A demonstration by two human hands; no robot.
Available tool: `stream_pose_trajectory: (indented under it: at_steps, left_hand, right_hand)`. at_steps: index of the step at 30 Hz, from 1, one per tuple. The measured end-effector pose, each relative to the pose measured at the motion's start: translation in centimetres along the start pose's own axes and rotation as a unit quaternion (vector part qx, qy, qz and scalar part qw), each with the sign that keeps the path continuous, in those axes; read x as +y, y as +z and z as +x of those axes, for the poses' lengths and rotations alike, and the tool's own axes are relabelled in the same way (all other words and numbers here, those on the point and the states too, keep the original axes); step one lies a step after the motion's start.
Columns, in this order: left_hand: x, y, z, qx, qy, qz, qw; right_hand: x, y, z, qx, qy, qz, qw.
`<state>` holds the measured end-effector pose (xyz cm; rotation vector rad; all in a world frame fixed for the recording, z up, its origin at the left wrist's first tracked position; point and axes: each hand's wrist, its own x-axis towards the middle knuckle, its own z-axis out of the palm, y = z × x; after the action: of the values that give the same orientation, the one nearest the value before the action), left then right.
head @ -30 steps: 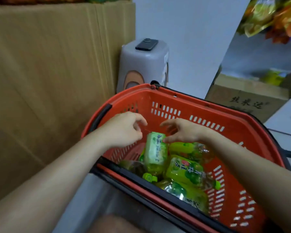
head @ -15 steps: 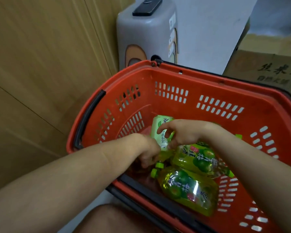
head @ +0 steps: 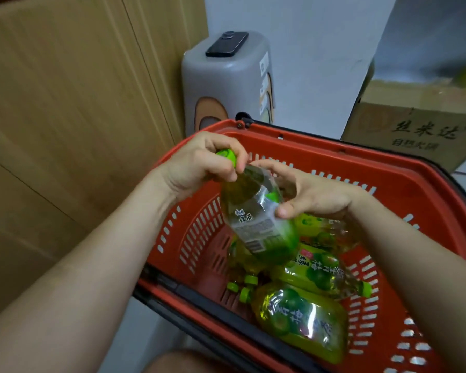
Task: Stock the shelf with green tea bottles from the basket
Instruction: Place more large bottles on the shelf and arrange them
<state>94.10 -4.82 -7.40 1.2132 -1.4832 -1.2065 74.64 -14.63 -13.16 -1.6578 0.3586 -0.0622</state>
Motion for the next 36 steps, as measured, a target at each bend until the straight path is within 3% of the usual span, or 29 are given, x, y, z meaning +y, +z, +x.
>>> stream_pose_trajectory:
  at_steps: [7,10,12,14,16,18,22,27,31,33,36]
  left_hand:
    - [-3.5,2.2,3.3,0.003,-0.055,-0.133,0.990]
    - [-5.5,1.8,4.9,0.150,-0.152,-0.144,0.966]
    - [-7.2,1.9,5.7,0.195,-0.256,-0.013,0.947]
    - [-9.7,2.6,6.1,0.109,-0.360,0.239,0.895]
    - [-12.5,3.9,6.3,-0.003,-0.417,0.328,0.848]
    - [-15.2,4.9,6.2,-0.055,-0.465,0.270,0.841]
    - [-18.0,5.0,5.3,0.023,-0.548,0.070,0.834]
    - [-19.0,5.0,3.7,0.001,-0.600,-0.019,0.799]
    - [-18.5,4.7,3.0,0.006,-0.619,0.016,0.785]
    - [-17.6,4.5,3.0,0.022,-0.605,0.035,0.795]
    - [-15.1,2.7,3.1,0.047,-0.542,0.154,0.825]
  right_hand:
    - [1.6,-0.5,-0.7,0.030,0.081,-0.040,0.995]
    - [1.0,-0.9,-0.5,0.205,0.122,-0.154,0.959]
    - [1.1,-1.7,-0.6,0.314,0.142,-0.201,0.917]
    - [1.2,-2.3,-1.1,0.350,0.156,-0.233,0.894]
    - [1.6,-2.8,-1.3,0.347,0.177,-0.279,0.878]
    - [2.1,-2.9,-0.9,0.340,0.183,-0.285,0.877]
    - [2.9,-3.1,-0.5,0.328,0.166,-0.200,0.908]
    - [3.1,-3.7,-0.9,0.327,0.151,-0.115,0.926]
    - [2.8,-3.8,-0.6,0.309,0.155,-0.144,0.927]
    - [2.7,-3.6,-0.4,0.307,0.144,-0.139,0.931]
    - [2.1,-3.2,-0.2,0.307,0.120,-0.118,0.937]
